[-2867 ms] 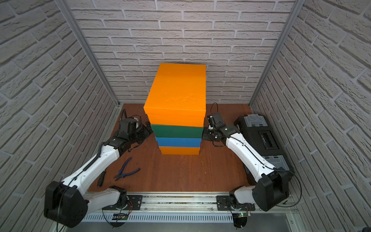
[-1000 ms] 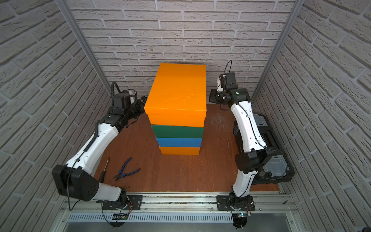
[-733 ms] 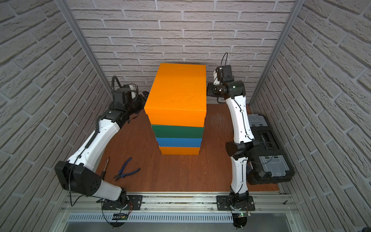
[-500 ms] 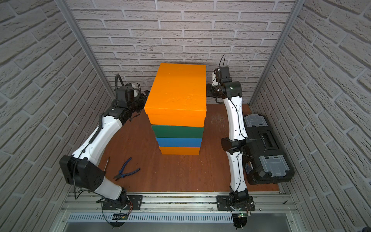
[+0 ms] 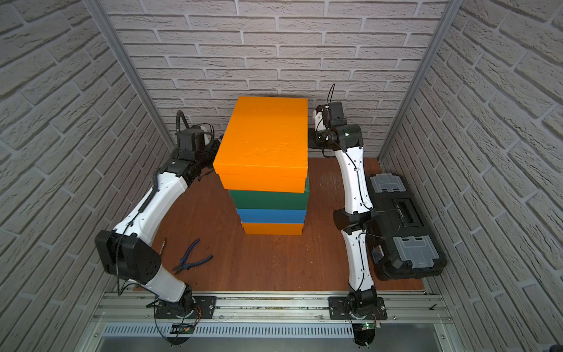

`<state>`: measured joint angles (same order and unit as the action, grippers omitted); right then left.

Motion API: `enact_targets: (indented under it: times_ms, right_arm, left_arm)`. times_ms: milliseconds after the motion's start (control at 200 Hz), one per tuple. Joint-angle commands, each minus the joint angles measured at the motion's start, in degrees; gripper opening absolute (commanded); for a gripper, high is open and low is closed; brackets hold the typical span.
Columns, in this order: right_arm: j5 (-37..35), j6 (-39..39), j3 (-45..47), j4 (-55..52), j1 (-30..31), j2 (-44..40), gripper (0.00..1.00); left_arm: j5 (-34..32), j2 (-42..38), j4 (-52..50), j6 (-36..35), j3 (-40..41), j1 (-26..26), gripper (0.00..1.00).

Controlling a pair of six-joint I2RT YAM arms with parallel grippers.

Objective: Stack the shoeboxes
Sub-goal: Adjust the shoebox.

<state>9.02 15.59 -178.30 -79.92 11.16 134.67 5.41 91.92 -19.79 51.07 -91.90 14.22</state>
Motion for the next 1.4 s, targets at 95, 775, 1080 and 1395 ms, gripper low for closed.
enact_targets:
  times_ms: [95,775,1080,1395]
  right_arm:
    - [-1.09,-1.05,-1.09,2.4,0.58,-2.31,0.13]
    - [1.77,2.34,-1.11,2.68,1.11,-2.01,0.14]
    - [0.62,2.07,-1.15,3.24,2.03,-1.62,0.14]
    - [0.21,2.5,-1.13,5.23,0.98,-1.52,0.14]
  left_arm:
    - [1.38,-0.71,1.93,-0.24,-1.13,1.12,0.98]
    - [0.96,1.34,-0.56,-1.96,-5.59,1.48,0.98]
    - [2.69,3.87,-0.76,-1.57,-7.57,0.91,0.98]
    - [2.84,3.29,0.32,-1.07,-6.15,2.26,0.98]
